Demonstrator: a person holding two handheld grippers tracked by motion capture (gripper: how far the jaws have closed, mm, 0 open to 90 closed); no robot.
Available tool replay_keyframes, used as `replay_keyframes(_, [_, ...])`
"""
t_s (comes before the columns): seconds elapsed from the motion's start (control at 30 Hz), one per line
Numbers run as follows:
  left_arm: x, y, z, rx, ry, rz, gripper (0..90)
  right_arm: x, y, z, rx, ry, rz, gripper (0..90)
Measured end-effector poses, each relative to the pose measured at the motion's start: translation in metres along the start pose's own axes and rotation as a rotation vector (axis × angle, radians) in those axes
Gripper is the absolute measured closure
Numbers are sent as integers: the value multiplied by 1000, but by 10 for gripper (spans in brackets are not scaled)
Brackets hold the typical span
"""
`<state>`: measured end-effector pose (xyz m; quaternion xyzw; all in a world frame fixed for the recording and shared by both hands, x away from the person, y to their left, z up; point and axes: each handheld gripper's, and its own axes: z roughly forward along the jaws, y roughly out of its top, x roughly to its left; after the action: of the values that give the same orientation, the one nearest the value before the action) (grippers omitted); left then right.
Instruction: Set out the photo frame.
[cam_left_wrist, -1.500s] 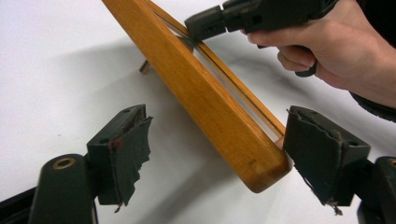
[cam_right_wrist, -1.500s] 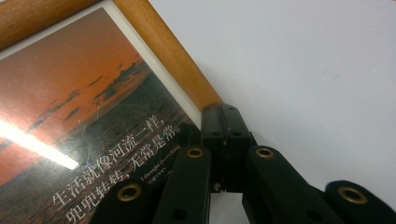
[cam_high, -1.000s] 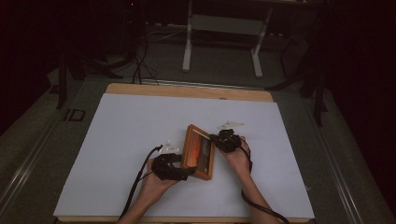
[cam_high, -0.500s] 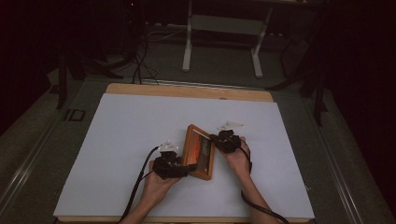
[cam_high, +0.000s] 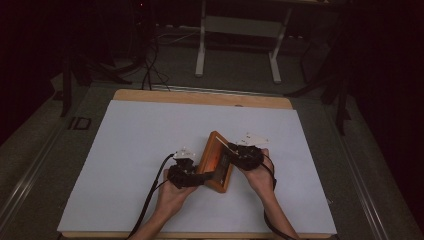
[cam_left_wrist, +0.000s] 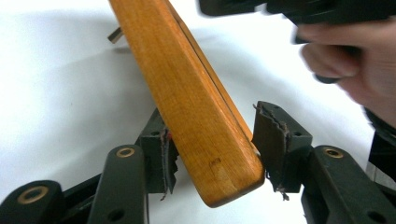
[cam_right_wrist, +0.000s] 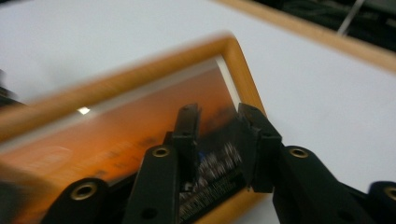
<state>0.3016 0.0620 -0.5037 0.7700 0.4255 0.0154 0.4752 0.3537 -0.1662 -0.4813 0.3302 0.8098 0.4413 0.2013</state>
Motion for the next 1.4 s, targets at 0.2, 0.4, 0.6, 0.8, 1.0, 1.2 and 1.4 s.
replay_keyframes(0.2, [-10, 7, 5, -18, 16, 20, 595, 6, 14, -26, -91, -3, 6, 644])
replay_keyframes(0.4, [-20, 13, 8, -9, 35, 63, 621, 7, 18, -39, -127, -32, -6, 635])
replay_keyframes(0.6, [-29, 22, 11, 9, 29, 110, 666, -3, 14, -50, -142, -62, 20, 637])
replay_keyframes(0.8, [-42, 33, 10, 33, 45, 239, 694, -11, 10, -62, -163, -81, 44, 645])
replay_keyframes(1.0, [-34, 40, -8, 33, 25, 291, 693, -14, 9, -66, -167, -87, 53, 650])
replay_keyframes(1.2, [-30, 51, -32, 30, 37, 372, 693, -9, 13, -66, -168, -75, 33, 650])
replay_keyframes(1.4, [-24, 64, -52, 53, -11, 448, 693, -3, 15, -62, -148, -21, 8, 649])
